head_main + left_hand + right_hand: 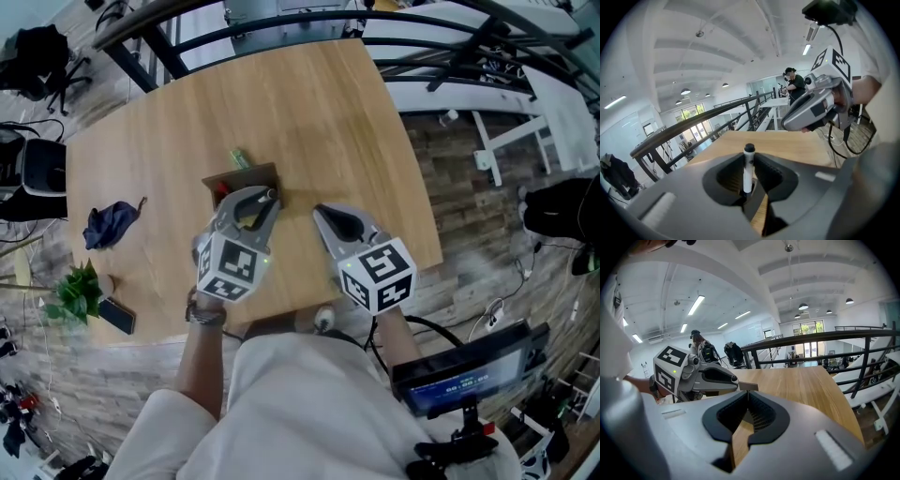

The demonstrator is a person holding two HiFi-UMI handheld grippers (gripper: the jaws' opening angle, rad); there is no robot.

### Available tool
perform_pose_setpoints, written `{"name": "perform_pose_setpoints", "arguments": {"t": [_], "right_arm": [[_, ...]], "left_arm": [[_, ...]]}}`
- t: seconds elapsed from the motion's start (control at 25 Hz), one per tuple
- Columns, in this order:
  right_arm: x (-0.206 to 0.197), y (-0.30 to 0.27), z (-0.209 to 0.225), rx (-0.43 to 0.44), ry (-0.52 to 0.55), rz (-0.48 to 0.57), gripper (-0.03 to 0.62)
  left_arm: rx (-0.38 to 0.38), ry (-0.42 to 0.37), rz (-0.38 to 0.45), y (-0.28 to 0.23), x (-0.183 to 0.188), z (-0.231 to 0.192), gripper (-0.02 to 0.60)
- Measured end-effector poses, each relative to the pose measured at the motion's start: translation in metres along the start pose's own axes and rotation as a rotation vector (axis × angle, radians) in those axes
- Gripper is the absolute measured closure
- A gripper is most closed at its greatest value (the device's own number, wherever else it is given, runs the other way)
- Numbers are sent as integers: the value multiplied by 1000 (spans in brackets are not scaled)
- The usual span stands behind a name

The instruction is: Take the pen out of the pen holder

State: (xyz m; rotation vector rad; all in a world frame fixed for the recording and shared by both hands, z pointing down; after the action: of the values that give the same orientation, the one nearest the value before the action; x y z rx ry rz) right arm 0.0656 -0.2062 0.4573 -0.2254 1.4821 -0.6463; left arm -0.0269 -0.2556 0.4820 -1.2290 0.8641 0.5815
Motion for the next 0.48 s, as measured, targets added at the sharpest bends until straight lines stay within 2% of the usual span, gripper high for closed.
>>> {"name": "perform_pose_setpoints", "arguments": {"t": [0.48], "right_arm": [[18,17,-1,19,43,54,585]], "left_arm": [[74,5,49,17,17,9,514]]}}
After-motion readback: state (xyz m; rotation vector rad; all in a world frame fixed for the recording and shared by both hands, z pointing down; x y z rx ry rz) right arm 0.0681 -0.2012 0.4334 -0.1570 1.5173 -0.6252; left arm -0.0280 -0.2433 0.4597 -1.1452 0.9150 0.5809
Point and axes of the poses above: the fingertips, and each gripper's own axes: y backward along the fingers, z to its right, x out of its top, the point moved 3 cm from there along y, backward along the fingers, and after that the axes turned 15 degrees about -x, right-handed, at the moved point
